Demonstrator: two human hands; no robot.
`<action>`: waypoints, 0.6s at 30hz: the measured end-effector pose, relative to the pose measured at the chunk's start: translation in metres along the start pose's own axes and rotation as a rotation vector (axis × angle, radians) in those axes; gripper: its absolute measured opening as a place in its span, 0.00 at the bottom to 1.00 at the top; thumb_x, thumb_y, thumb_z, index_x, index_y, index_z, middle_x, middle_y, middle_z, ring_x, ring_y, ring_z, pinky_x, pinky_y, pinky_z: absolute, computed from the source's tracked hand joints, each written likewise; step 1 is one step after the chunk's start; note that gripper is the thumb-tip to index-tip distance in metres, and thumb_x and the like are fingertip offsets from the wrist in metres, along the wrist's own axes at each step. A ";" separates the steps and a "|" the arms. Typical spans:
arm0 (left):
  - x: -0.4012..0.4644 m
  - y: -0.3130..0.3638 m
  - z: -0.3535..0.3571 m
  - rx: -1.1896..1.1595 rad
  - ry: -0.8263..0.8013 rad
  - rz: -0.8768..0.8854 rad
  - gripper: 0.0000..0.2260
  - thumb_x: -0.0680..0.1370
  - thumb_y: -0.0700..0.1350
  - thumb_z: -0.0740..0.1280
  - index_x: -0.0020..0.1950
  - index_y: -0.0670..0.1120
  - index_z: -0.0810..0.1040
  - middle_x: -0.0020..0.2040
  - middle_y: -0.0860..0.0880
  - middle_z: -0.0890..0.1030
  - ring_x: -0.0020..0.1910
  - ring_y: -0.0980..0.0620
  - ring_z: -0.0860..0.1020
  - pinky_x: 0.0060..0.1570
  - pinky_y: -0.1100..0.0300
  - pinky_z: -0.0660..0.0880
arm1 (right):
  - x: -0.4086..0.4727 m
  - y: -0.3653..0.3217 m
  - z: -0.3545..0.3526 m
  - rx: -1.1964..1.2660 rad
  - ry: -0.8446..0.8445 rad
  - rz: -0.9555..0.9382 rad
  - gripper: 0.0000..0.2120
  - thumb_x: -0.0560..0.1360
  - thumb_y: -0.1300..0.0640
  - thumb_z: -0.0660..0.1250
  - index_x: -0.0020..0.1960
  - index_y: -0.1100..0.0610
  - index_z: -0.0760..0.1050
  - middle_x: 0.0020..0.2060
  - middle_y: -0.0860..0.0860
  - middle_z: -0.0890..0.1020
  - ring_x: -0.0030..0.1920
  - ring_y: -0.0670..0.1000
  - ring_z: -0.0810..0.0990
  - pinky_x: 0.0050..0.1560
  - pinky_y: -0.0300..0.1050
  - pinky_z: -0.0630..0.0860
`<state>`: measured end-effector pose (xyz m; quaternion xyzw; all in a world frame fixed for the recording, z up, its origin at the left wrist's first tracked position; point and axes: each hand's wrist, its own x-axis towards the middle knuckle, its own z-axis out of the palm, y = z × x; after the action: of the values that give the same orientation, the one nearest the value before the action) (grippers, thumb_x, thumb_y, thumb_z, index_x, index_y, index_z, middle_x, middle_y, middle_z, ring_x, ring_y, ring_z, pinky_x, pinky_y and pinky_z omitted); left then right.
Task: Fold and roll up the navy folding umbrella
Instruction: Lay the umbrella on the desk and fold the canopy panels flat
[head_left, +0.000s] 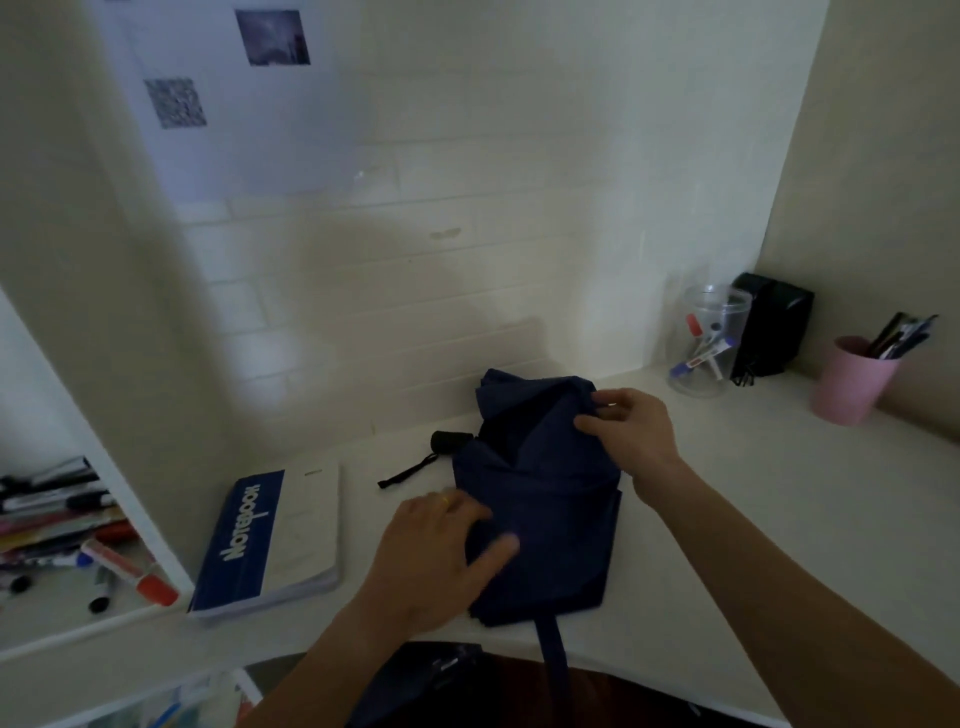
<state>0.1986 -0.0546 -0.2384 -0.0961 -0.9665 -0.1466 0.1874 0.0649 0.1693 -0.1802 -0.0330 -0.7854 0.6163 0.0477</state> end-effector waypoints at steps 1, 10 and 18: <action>0.007 0.002 -0.005 -0.120 0.145 -0.083 0.26 0.79 0.70 0.55 0.60 0.53 0.80 0.57 0.55 0.80 0.56 0.55 0.77 0.59 0.57 0.72 | -0.006 0.001 -0.004 0.051 -0.006 -0.018 0.15 0.67 0.62 0.79 0.53 0.57 0.82 0.45 0.53 0.86 0.46 0.52 0.85 0.52 0.49 0.83; 0.090 0.009 -0.034 -0.910 -0.075 -0.435 0.27 0.69 0.52 0.80 0.66 0.47 0.80 0.62 0.52 0.83 0.58 0.54 0.82 0.59 0.58 0.80 | -0.056 0.018 -0.029 0.226 -0.161 -0.190 0.05 0.69 0.65 0.78 0.43 0.63 0.84 0.39 0.53 0.87 0.39 0.45 0.85 0.40 0.33 0.79; 0.050 0.019 -0.042 -0.983 0.209 -0.319 0.05 0.76 0.44 0.75 0.48 0.42 0.86 0.39 0.51 0.86 0.39 0.60 0.82 0.40 0.67 0.76 | -0.072 0.044 -0.043 -0.118 -0.165 -0.424 0.15 0.66 0.63 0.81 0.47 0.51 0.79 0.39 0.44 0.86 0.43 0.44 0.84 0.51 0.36 0.78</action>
<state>0.1714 -0.0438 -0.1766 -0.0093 -0.7624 -0.6182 0.1911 0.1407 0.2128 -0.2150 0.1803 -0.8106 0.5462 0.1099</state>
